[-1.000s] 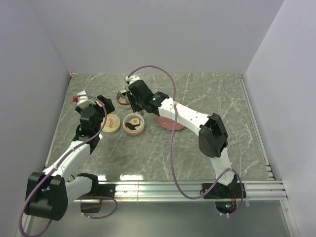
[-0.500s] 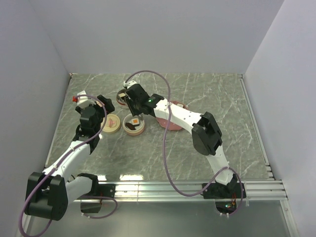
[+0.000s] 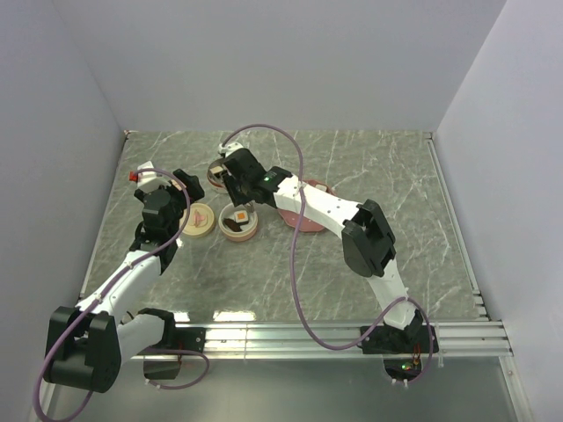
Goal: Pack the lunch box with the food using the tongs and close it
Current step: Place the food into the lunch box, then pick up the food using the clamp
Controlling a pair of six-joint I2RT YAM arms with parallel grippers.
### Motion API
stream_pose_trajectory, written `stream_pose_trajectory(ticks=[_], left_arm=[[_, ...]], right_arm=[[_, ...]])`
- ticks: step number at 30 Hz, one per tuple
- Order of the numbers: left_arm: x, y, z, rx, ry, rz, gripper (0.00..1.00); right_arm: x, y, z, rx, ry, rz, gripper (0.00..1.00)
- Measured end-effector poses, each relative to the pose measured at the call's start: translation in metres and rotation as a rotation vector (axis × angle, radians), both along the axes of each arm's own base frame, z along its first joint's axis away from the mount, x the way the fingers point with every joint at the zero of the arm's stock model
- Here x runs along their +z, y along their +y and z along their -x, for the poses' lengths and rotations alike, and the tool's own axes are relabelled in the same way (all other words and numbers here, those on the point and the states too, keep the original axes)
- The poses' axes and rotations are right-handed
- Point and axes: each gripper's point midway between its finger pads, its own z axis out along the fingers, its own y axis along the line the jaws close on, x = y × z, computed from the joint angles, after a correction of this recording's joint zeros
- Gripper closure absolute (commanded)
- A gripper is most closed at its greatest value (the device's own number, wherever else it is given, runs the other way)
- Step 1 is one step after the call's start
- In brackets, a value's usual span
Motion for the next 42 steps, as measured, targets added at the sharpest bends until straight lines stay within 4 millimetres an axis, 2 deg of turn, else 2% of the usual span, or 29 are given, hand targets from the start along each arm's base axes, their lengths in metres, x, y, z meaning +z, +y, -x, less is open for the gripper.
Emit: stream_pose_trajectory(ticks=[6,14,28,32,35,39,42], left_arm=[[0.000,0.000,0.000,-0.001,0.000,0.000,0.02],[-0.001,0.000,0.000,-0.001,0.002,0.000,0.02],[-0.001,0.000,0.000,-0.001,0.003,0.000,0.02],[-0.001,0.000,0.000,-0.002,0.003,0.000,0.02],[-0.001,-0.001,0.000,-0.004,0.003,0.000,0.02],[-0.002,-0.002,-0.001,-0.008,0.006,0.000,0.02],[-0.003,-0.002,-0.001,-0.014,0.009,0.000,0.02]], right_arm=[[0.001,0.000,-0.002,-0.007,-0.012,-0.001,0.48],[0.006,-0.002,-0.007,-0.027,-0.041,-0.008,0.46],[0.039,-0.019,-0.008,-0.085,-0.121,-0.047,0.46],[0.038,-0.032,-0.006,-0.115,-0.131,-0.035,0.46],[0.034,-0.050,0.000,-0.144,-0.129,-0.019,0.46],[0.030,-0.083,0.007,-0.202,-0.125,0.003,0.46],[0.036,-0.108,0.011,-0.255,-0.132,0.000,0.46]])
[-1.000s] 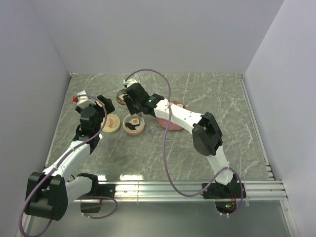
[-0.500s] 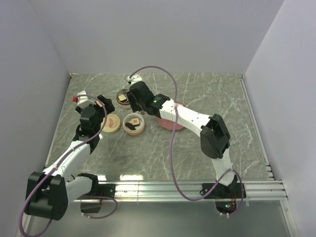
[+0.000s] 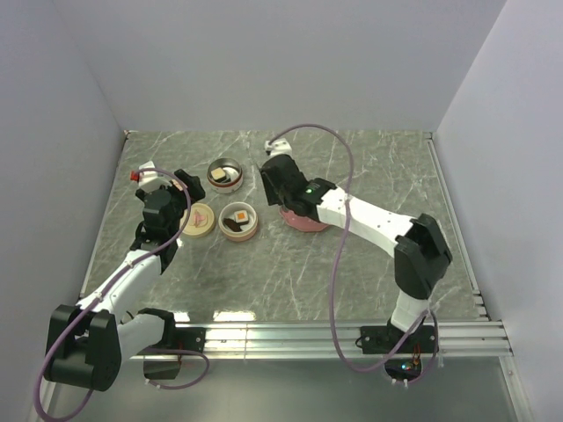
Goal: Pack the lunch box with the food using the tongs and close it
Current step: Pick up the food using the clamp
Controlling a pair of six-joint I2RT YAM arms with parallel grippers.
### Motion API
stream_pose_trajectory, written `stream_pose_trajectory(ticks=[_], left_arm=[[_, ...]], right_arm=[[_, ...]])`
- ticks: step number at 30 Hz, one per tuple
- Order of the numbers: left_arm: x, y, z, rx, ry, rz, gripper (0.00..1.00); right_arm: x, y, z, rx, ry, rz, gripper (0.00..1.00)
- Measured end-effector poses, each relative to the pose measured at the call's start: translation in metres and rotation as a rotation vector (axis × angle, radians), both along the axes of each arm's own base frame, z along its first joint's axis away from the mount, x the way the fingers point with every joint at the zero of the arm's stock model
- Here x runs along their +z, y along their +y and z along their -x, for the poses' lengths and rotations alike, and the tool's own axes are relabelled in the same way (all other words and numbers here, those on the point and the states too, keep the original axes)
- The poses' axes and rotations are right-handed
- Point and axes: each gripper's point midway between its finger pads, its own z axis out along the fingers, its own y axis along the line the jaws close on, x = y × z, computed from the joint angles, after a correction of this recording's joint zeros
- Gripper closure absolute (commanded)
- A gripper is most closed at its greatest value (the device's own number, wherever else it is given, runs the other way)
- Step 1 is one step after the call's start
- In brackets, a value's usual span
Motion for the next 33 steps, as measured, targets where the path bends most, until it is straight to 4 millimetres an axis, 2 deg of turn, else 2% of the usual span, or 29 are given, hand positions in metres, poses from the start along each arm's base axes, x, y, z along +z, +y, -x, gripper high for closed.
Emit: stream_pose_trajectory(ticks=[6,15,21,25,33], left_arm=[[0.000,-0.003,0.000,-0.015,0.000,0.003,0.02],[0.000,-0.009,0.000,-0.049,-0.001,0.009,0.02],[0.002,-0.013,0.000,-0.072,-0.006,0.015,0.02],[0.002,-0.015,0.000,-0.083,-0.007,0.017,0.02],[0.002,-0.017,0.002,-0.097,-0.012,0.020,0.02]], right_arm=[[0.005,-0.034,0.012,-0.082,-0.016,-0.017,0.46],[-0.023,-0.083,0.050,-0.192,0.030,-0.005,0.46],[-0.026,-0.113,0.072,-0.268,0.032,-0.027,0.46],[-0.026,-0.122,0.078,-0.302,0.032,-0.047,0.46],[-0.044,-0.125,0.082,-0.328,0.073,-0.027,0.45]])
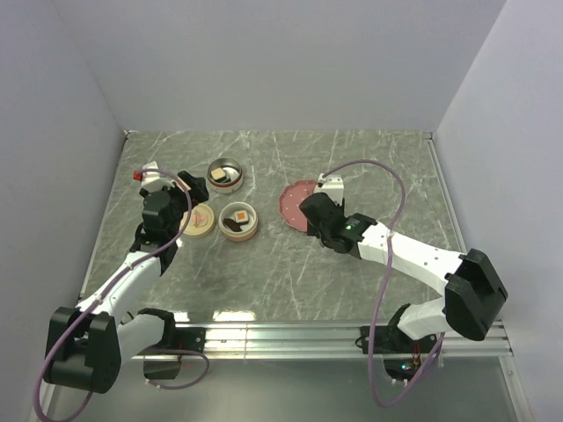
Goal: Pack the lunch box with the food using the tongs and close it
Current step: Pick up the food using the clamp
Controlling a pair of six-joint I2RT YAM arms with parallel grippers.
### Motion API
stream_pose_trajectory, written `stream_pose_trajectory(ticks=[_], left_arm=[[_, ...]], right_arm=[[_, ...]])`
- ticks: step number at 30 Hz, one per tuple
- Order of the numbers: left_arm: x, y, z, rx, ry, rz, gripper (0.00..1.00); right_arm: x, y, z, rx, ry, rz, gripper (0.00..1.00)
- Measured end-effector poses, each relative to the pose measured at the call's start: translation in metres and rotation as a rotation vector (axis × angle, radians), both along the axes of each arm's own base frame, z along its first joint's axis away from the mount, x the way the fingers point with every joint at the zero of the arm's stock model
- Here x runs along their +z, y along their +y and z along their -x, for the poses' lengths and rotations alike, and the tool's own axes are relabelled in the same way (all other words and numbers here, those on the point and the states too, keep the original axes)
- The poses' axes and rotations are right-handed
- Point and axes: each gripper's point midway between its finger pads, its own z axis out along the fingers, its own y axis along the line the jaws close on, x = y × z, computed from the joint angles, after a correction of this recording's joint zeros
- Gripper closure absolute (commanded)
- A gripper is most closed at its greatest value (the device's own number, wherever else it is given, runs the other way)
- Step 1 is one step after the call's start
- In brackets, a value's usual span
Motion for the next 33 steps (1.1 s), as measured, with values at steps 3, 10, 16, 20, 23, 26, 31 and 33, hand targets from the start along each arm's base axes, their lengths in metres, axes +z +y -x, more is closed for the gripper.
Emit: stream_pose_trajectory(ticks=[3,10,16,20,23,26,31,33], left_arm=[[-0.001,0.000,0.001,0.000,-0.001,0.000,0.02],[0.000,0.000,0.001,0.000,-0.007,0.001,0.02],[0.001,0.000,0.001,0.000,-0.008,0.002,0.02],[0.003,0.000,0.001,0.000,-0.014,0.003,0.02],[0.003,0.000,0.001,0.000,-0.015,0.003,0.02],[0.003,0.000,0.001,0.000,-0.015,0.003,0.02],[0.003,0.000,0.001,0.000,-0.015,0.003,0.02],[0.004,0.000,0.002,0.000,-0.017,0.003,0.02]], right_arm=[[-0.005,0.000,0.000,-0.007,0.012,0.004,0.45],[-0.012,-0.011,-0.005,-0.037,0.029,-0.009,0.44],[-0.020,-0.016,-0.008,-0.042,0.054,-0.021,0.46],[-0.021,-0.012,-0.009,-0.026,0.057,-0.032,0.47],[-0.020,-0.007,-0.010,-0.010,0.056,-0.048,0.48],[-0.021,-0.004,-0.009,0.003,0.061,-0.050,0.50],[-0.029,-0.002,-0.007,0.013,0.080,-0.032,0.53],[-0.034,-0.002,-0.007,0.012,0.091,-0.023,0.54]])
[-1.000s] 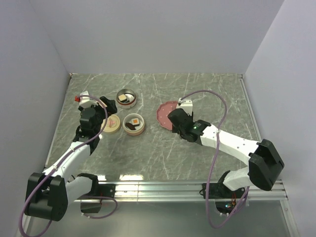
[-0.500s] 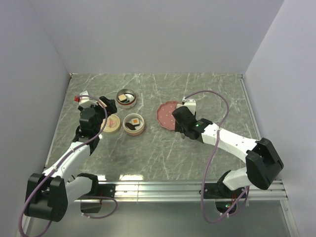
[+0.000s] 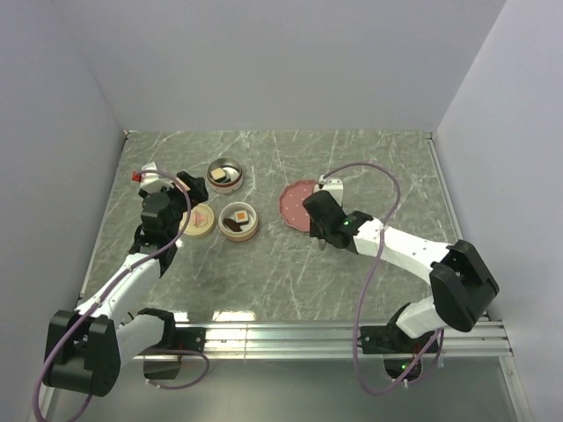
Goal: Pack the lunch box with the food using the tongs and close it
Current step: Pick up the food using the clamp
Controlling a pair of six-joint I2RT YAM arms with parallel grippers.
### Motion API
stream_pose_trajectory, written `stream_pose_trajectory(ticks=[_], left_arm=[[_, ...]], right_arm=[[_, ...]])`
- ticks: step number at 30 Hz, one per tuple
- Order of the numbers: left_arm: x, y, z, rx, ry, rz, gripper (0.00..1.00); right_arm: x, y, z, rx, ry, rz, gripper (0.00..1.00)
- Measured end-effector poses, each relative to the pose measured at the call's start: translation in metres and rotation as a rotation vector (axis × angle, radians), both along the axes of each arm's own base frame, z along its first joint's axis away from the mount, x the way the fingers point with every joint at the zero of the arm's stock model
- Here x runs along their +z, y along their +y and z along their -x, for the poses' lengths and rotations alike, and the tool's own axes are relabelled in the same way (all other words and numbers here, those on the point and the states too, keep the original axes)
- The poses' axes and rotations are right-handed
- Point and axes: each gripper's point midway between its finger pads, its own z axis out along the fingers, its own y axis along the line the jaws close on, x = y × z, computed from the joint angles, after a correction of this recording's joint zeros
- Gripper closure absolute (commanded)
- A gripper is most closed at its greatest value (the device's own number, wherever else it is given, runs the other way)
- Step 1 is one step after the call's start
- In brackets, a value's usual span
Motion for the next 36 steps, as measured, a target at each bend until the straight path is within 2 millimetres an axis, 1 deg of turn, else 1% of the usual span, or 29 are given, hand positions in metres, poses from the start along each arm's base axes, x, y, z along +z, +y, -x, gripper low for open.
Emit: stream_pose_trajectory(ticks=[4,6,8,12,15,19,26,30,33,36], left_arm=[[-0.001,0.000,0.002,0.000,-0.001,0.000,0.02],[-0.002,0.000,0.002,0.000,0.001,0.000,0.02],[-0.001,0.000,0.002,0.000,0.000,0.000,0.02],[-0.001,0.000,0.003,0.000,-0.002,0.000,0.02],[-0.001,0.000,0.003,0.000,-0.002,0.000,0.02],[-0.001,0.000,0.003,0.000,-0.002,0.000,0.02],[-0.001,0.001,0.003,0.000,-0.002,0.000,0.02],[-0.001,0.001,0.003,0.001,0.000,0.000,0.02],[-0.002,0.001,0.003,0.002,0.000,0.000,0.01],[-0.002,0.001,0.002,0.005,0.002,-0.001,0.02]], right_arm=[[-0.007,0.000,0.000,0.001,0.017,0.016,0.57],[-0.009,-0.001,0.001,0.000,0.022,0.021,0.61],[-0.008,-0.001,0.000,-0.002,0.023,0.024,0.65],[-0.004,0.001,-0.002,-0.003,0.016,0.022,0.68],[0.000,0.002,-0.003,0.003,0.012,0.025,0.69],[0.015,0.011,-0.009,0.030,-0.014,0.016,0.69],[0.051,0.031,-0.022,0.079,-0.082,-0.017,0.70],[0.063,0.040,-0.028,0.107,-0.099,-0.025,0.70],[0.070,0.053,-0.038,0.136,-0.108,-0.023,0.70],[0.076,0.073,-0.049,0.175,-0.114,-0.025,0.69]])
